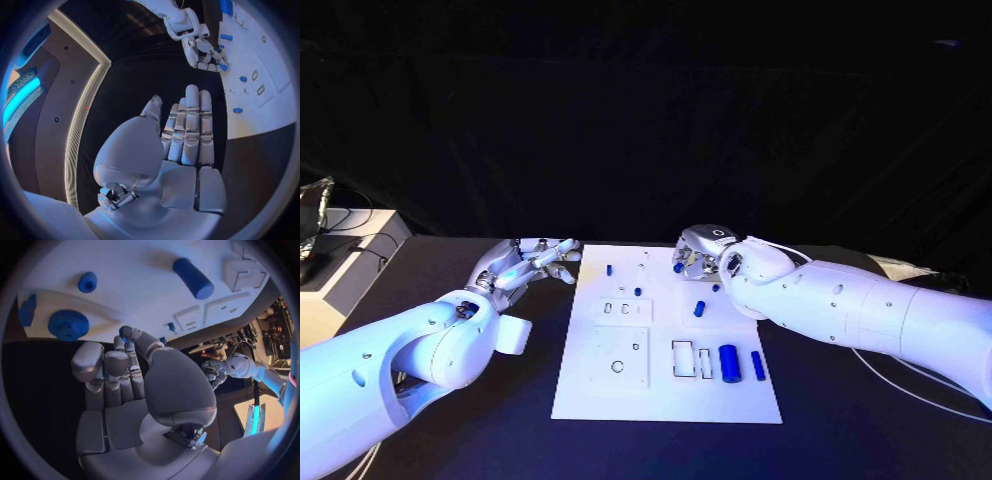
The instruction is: Assemble the parts on the task board
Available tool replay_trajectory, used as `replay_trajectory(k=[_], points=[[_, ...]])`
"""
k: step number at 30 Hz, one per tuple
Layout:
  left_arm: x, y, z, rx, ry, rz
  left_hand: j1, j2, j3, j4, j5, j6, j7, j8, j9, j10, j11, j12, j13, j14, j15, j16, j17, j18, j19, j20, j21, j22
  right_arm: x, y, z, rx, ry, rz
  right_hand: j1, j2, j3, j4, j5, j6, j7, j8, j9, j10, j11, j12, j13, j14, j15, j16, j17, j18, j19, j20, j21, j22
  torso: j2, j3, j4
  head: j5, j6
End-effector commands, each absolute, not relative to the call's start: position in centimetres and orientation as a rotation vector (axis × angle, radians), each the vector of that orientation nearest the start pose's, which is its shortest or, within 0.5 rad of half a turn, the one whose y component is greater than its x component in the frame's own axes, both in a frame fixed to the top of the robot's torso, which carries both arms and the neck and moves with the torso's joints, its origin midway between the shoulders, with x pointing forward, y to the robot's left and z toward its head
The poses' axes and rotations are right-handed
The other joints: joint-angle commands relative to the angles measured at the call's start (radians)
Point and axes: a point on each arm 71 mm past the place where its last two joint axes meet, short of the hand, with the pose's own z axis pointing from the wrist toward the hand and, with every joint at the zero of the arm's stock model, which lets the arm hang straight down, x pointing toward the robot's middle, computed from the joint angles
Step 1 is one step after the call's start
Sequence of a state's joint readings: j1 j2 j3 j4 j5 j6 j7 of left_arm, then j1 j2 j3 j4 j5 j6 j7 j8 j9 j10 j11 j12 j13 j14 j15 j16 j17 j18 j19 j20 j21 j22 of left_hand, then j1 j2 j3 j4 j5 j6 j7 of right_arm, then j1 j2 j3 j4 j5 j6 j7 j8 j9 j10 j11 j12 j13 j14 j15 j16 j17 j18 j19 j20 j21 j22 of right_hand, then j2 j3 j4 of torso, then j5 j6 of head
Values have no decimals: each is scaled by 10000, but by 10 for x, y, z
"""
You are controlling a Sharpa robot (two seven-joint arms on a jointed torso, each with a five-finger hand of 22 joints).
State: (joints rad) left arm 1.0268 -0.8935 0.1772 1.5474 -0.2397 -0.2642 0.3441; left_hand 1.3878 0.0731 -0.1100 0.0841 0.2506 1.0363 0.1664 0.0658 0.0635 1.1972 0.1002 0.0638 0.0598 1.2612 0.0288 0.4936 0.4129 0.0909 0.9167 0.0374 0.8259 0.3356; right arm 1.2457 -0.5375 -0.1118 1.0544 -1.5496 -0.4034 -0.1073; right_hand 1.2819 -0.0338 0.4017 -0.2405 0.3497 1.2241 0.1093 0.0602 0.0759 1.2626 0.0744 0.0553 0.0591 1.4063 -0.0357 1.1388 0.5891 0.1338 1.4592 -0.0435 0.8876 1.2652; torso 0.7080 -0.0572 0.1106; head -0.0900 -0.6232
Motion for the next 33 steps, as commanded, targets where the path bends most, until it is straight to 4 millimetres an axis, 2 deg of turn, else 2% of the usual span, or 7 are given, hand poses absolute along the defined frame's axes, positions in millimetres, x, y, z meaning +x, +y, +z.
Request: replay_trajectory(k=[1,6,11,17,24,25,33], points=[[480,225,-176,-9631,14238,-15666,29,-43,65,0,-28,-41,-36,-23,4,-71,7,-35,8,-6,3,-23,-8,84,-31,-1,35,-8,565,-178,-193,-1601,14748,4139,10,113,-67,-48,-41,75,-4,41,13,446,-298,32,36,-19,-72,-6,43,54,389,-134,-129,130,27,-7,6,19,21],[479,225,-176,-9584,14245,-15668,34,-45,71,-10,-30,-43,-38,-23,4,-73,8,-36,8,-8,3,-19,-13,84,-32,-3,44,-16,567,-169,-189,-1409,14105,4137,10,113,-67,-48,-41,75,-4,41,13,446,-298,32,36,-19,-72,-6,43,54,389,-134,-129,130,26,-9,0,20,14],[478,224,-175,-9526,14253,-15699,34,-45,71,-10,-30,-43,-38,-23,4,-73,8,-36,8,-8,3,-19,-13,84,-32,-3,44,-16,570,-159,-187,-1341,13710,4095,2,122,-47,-66,-36,79,2,45,12,442,-297,41,37,-6,-69,-46,100,53,471,-134,-344,407,35,-11,28,12,2],[477,222,-174,-9441,14277,-15756,40,-51,74,-22,-32,-43,-40,-23,4,-74,6,-36,8,-9,1,-16,-17,84,-35,-3,51,-23,575,-146,-188,-1458,13529,4061,16,129,-31,-78,-47,72,8,45,10,429,-291,39,35,3,-67,-66,131,53,543,-128,-569,643,85,-38,87,-35,11],[476,221,-173,-9390,14294,-15811,40,-51,74,-22,-32,-43,-40,-23,4,-74,6,-36,8,-9,1,-16,-17,84,-35,-3,51,-23,580,-136,-189,-1567,13559,3941,24,134,-27,-86,-84,73,13,45,10,431,-290,36,35,5,-66,-69,136,53,562,-128,-608,690,112,-94,165,-101,33],[476,220,-173,-9379,14297,-15828,40,-51,74,-22,-32,-43,-40,-23,4,-74,6,-36,8,-9,1,-16,-17,84,-35,-3,51,-23,580,-135,-190,-1594,13609,3918,22,135,-27,-89,-83,73,13,46,10,430,-290,35,35,5,-66,-70,141,52,576,-128,-647,737,122,-109,194,-121,27],[475,219,-171,-9323,14282,-15906,40,-51,74,-22,-32,-43,-40,-23,4,-74,6,-36,8,-9,1,-16,-17,84,-35,-3,51,-23,581,-131,-198,-1680,13920,3859,16,139,-32,-96,-103,65,11,45,9,419,-288,38,35,3,-65,-77,159,47,624,-124,-789,910,164,-165,248,-153,11]])
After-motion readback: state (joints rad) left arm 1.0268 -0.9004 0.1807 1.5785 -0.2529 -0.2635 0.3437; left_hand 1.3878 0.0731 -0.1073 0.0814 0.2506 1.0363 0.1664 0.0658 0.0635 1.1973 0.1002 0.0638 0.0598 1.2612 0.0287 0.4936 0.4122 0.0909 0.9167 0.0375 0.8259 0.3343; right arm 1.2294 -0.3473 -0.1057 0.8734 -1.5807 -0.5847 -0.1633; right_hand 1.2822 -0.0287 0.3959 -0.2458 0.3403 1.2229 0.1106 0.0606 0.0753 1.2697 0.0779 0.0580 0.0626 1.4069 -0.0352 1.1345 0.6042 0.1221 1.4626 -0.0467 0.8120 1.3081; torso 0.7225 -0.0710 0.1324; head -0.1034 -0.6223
